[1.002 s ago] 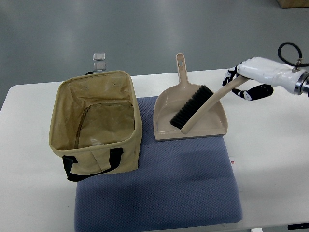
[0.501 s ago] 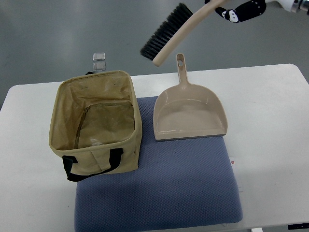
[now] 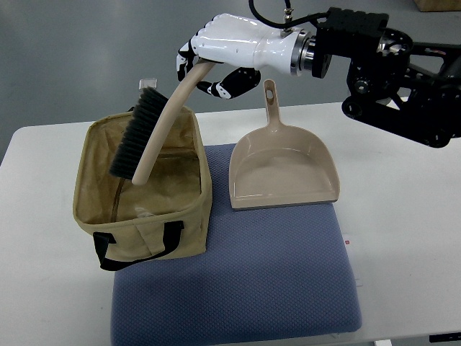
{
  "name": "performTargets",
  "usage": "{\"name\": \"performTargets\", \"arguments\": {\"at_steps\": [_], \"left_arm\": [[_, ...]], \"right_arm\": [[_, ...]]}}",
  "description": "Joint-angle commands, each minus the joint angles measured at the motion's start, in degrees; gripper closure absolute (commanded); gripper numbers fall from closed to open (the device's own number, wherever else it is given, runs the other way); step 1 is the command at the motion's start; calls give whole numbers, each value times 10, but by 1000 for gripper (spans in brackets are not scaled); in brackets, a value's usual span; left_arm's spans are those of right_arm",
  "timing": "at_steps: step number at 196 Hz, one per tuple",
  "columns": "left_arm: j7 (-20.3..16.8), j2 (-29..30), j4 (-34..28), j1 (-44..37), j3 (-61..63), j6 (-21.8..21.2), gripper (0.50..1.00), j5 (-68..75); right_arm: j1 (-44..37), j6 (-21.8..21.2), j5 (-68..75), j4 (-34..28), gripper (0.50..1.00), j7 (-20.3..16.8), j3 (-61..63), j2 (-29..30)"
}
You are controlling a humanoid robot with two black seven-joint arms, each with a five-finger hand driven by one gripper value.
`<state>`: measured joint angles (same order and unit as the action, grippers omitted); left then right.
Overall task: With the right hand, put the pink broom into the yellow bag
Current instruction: 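Carry the brush over the tan bag and lower it inside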
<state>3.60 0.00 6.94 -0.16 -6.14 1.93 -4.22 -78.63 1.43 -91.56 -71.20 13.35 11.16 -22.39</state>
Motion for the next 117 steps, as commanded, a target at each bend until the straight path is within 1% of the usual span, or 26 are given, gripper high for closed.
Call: {"name": "performTargets", "arguments": {"at_steps": [1,3,20,21,24,25,27,28,29,32,33,34,37,38,46,49,50,51,57,67,70,74,77,83,97,117], "left_arm": [[0,0,0,0,0,0,500,0],[0,0,0,0,0,0,500,0],[0,0,0,0,0,0,500,0],[0,0,0,0,0,0,500,0],[0,0,0,0,0,0,500,0],[0,0,0,0,1,0,500,0],[0,0,0,0,1,0,500,0],[0,0,0,0,1,0,500,0],[0,0,0,0,1,0,500,0],[0,0,0,0,0,0,500,1],[0,0,0,0,0,0,500,1],[0,0,0,0,0,0,500,0],[0,0,0,0,0,0,500,0],[0,0,0,0,0,0,500,0],[0,0,0,0,0,0,500,0],[0,0,0,0,0,0,500,0],[0,0,0,0,0,0,500,0],[0,0,0,0,0,0,500,0],[0,0,0,0,0,0,500,0],[0,0,0,0,0,0,500,0],[0,0,0,0,0,0,500,0],[1,0,0,0,0,0,500,0],[0,0,0,0,0,0,500,0],[0,0,0,0,0,0,500,0],[0,0,0,0,0,0,500,0],[0,0,0,0,0,0,500,0]], "right_arm": [[15,4,-16,19,1000,0,0,24],[16,5,-17,21,1000,0,0,24],[24,6,-18,32,942,0,0,32],[25,6,-18,33,928,0,2,32],[27,6,-18,33,916,0,2,33],[28,6,-18,34,904,0,2,33],[28,6,-18,34,904,0,2,33],[29,6,-18,35,889,0,3,33],[29,6,-18,35,889,0,3,33],[31,6,-17,35,863,0,3,33],[31,6,-17,35,863,0,3,33],[32,6,-17,35,848,0,4,32],[33,6,-17,35,840,1,4,32],[34,6,-17,35,830,0,5,32],[37,6,-17,35,807,1,9,33],[39,6,-17,35,785,1,10,32],[39,6,-17,35,785,1,10,32],[40,6,-17,35,773,1,10,32],[42,6,-16,35,746,2,10,31],[42,6,-14,35,732,3,11,30],[42,6,-13,35,709,4,11,30],[42,6,-13,35,701,4,11,30],[42,6,-13,35,677,4,11,29],[42,6,-12,35,652,5,11,28],[42,7,-7,35,648,5,14,23],[52,2,-6,35,648,5,54,15]]}}
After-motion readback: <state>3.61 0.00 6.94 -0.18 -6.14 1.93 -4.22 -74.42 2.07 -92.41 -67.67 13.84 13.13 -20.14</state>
